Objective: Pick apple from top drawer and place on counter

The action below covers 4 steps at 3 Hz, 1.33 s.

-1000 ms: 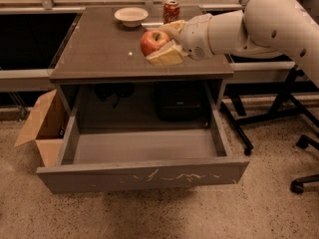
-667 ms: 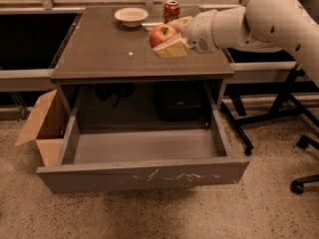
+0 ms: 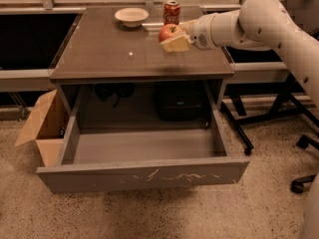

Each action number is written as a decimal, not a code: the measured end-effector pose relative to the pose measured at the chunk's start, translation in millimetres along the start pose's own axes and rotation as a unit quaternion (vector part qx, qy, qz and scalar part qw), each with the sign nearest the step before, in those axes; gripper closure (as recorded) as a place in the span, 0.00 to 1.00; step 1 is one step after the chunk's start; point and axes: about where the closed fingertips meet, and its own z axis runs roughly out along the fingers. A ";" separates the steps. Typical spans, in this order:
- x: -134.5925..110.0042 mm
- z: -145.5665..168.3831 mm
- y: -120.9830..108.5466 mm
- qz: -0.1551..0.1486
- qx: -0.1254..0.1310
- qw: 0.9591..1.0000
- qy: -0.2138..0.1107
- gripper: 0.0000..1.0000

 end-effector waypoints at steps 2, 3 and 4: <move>4.1 8.1 -2.3 0.010 0.003 1.000 0.003 1.00; 15.8 30.9 -10.5 0.026 -0.002 0.999 0.022 1.00; 24.2 58.6 -25.3 0.038 -0.008 0.998 0.048 1.00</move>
Offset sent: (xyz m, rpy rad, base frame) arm 0.0114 0.0014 -0.0101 0.0081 0.0241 -0.0357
